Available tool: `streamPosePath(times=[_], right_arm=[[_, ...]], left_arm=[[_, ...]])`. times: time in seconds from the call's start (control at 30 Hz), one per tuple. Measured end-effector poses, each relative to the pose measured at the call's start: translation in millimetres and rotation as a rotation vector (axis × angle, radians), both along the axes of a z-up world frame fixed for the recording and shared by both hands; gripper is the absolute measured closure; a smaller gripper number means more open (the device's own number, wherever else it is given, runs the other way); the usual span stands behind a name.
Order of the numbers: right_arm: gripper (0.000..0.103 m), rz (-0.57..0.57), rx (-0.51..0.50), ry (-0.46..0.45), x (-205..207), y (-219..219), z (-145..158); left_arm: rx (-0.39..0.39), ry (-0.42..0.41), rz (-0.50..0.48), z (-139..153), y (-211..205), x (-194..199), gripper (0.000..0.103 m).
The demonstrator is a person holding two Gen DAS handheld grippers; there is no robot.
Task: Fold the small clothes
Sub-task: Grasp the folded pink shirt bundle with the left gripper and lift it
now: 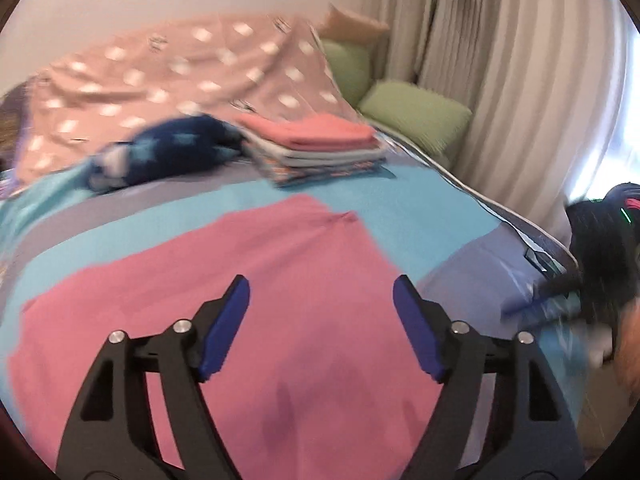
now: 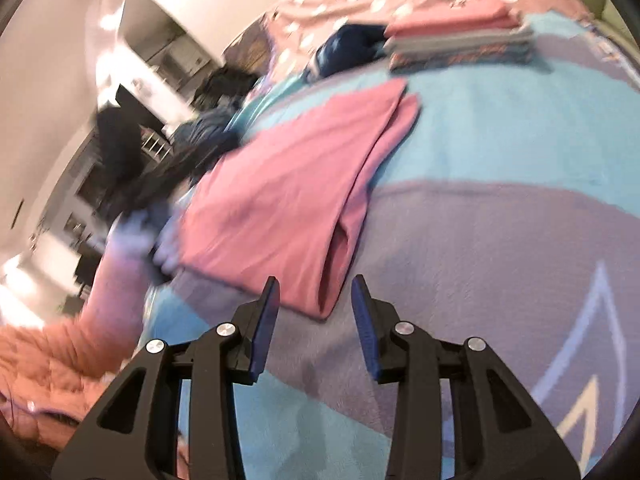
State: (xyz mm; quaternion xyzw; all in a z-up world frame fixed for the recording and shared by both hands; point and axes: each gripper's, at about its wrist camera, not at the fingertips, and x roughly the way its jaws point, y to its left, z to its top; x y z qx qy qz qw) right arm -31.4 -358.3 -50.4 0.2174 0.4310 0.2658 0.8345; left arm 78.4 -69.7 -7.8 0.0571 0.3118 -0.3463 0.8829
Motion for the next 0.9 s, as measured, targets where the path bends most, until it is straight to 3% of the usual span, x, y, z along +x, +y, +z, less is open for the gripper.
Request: streamPosePath(times=[0.17, 0.23, 0.27, 0.3, 0.37, 0.53, 0.67, 0.7, 0.87, 0.9], right_arm=[[0.059, 0.068, -0.03, -0.035, 14.8, 45.8, 11.4], [0.057, 0.16, -0.052, -0.051, 24.2, 86.1, 14.2], [0.056, 0.195, -0.057, -0.054, 28.9, 101.7, 17.4], [0.055, 0.242, -0.062, -0.059, 32.4, 122.3, 20.3], [0.055, 0.32, -0.078, -0.067, 37.9, 161.9, 25.4], [0.053, 0.429, -0.146, -0.064, 42.2, 222.5, 34.3], [0.052, 0.428, -0.195, -0.027, 43.0, 243.3, 32.1], [0.052, 0.415, -0.205, -0.014, 44.4, 245.6, 31.0], [0.052, 0.35, -0.215, 0.022, 46.7, 246.9, 30.2], [0.052, 0.332, -0.216, 0.031, 47.7, 246.3, 30.1]], left_arm=[[-0.098, 0.007, 0.281, -3.1, 161.8, -55.9, 0.026], [-0.136, 0.032, 0.353, -9.3, 213.4, -73.1, 0.045], [-0.161, 0.058, 0.354, -12.9, 235.0, -81.2, 0.071], [-0.183, 0.085, 0.353, -17.3, 251.9, -87.0, 0.087], [-0.195, 0.108, 0.338, -25.4, 273.8, -98.2, 0.087], [-0.11, 0.133, 0.251, -51.0, 280.9, -103.9, 0.086], [-0.062, 0.125, 0.177, -68.5, 278.6, -92.0, 0.046], [-0.056, 0.127, 0.158, -71.6, 275.5, -85.6, 0.043], [-0.039, 0.126, 0.043, -73.2, 263.6, -69.6, 0.047], [-0.029, 0.111, 0.015, -72.3, 260.5, -67.0, 0.059]])
